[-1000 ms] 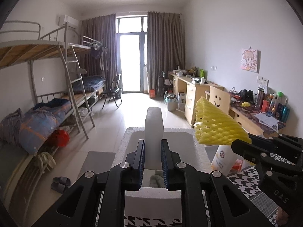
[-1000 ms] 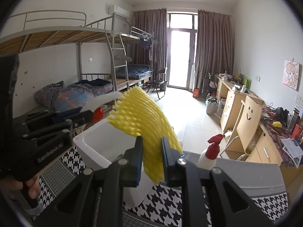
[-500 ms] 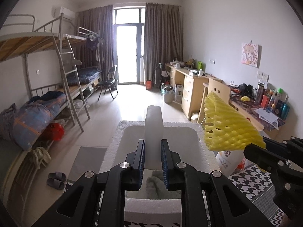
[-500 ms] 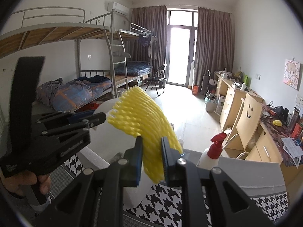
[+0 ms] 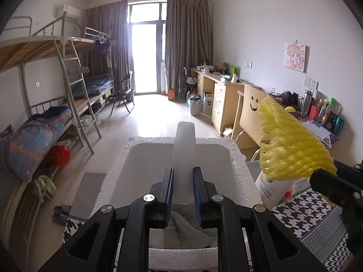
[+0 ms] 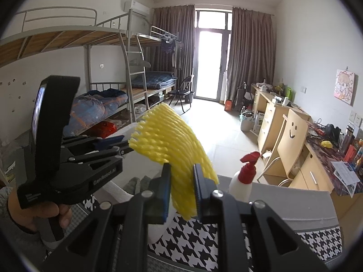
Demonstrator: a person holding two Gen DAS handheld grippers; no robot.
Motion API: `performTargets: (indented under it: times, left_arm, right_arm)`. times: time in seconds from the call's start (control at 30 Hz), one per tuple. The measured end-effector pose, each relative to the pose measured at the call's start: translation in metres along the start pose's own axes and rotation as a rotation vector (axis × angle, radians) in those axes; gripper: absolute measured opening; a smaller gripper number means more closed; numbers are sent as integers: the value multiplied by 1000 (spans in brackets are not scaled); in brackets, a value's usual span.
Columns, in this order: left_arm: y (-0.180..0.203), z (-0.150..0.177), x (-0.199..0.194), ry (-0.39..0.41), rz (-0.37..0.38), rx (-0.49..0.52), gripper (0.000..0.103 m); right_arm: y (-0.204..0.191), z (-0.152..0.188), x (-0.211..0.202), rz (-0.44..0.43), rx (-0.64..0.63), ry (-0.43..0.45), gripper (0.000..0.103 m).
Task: Organize soft objects
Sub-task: 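Open the left tool to release the brush handle into the foam box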
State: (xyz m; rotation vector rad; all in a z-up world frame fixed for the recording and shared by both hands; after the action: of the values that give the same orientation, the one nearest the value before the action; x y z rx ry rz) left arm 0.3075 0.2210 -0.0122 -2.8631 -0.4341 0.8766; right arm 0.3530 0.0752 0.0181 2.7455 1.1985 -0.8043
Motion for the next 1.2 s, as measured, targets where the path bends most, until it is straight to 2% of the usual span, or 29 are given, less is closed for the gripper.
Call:
performTargets:
  times: [0.13,0.2,0.27,0.43,0.57,1.03,1.2]
  left_arm:
    - [-1,4,3,-17,-4,-1,25]
    - [-1,4,2,-28,-15,2,42]
    - [-3,3,-1,-17,-30,-3,78]
    - [-13,3,-16,22,-83,-21,97]
    - [-19,5,-25,35,-117,-33,102]
    - [-44,14,-58,70,-198,-71,102]
    - [-50,22,-62,67,-205,-90,102]
  right_arm:
    - [-2,1,1,3,11,-4,23]
    - [-1,1,1,5,11,-2,23]
    - [-1,1,2,4,14,-1,23]
    - [0,1,3,1,19,3,23]
    - [-1,3,4,-10,21,-1,23]
    - [-25,-2,13,-75,4,-17,23]
    - [-29,-3,15,-95,-4,-21,23]
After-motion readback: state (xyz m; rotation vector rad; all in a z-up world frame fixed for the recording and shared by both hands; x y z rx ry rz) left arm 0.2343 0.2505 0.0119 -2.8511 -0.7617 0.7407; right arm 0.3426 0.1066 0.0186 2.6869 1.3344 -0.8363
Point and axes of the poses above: each gripper's, at about its wrist camera, not at the fingertips, and x roughly the way its jaws point, y to its right, z to its underside, the point moved 9 cm from there along x, roughly the way its jaws point, and after that the axes turned 15 degrees about x, right-handed, at the moved point
